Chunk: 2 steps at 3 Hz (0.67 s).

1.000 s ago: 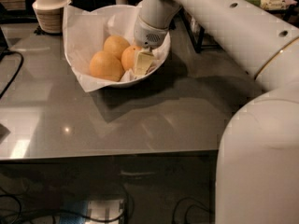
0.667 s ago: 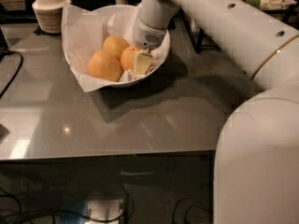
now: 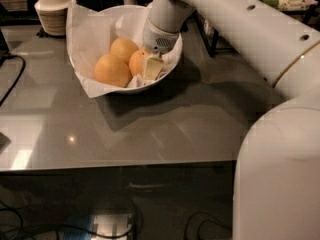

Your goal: Pick orange from white bowl

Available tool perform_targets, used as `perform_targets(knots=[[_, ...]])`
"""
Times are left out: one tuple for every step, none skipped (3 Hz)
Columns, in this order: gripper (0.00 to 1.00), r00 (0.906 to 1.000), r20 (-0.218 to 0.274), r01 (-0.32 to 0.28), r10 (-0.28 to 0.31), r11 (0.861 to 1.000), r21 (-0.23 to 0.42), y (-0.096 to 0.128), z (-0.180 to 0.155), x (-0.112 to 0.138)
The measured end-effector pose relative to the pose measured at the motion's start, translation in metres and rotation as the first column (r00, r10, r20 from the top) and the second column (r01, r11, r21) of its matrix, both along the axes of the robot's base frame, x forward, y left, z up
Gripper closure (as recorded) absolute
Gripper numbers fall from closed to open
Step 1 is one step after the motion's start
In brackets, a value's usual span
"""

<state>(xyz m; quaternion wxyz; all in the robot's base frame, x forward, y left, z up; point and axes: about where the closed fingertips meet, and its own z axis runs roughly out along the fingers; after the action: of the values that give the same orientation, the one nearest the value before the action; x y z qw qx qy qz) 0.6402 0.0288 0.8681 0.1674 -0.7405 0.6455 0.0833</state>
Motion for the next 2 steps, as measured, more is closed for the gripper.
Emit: perform_targets(knots=[[1.00, 0.9999, 0.011, 0.001, -0.002, 1.000, 0.008, 0.000, 0.001, 0.000], [1.00, 0.9961, 0.086, 0.011, -0.015, 0.999, 0.043, -0.004, 0.018, -0.004]])
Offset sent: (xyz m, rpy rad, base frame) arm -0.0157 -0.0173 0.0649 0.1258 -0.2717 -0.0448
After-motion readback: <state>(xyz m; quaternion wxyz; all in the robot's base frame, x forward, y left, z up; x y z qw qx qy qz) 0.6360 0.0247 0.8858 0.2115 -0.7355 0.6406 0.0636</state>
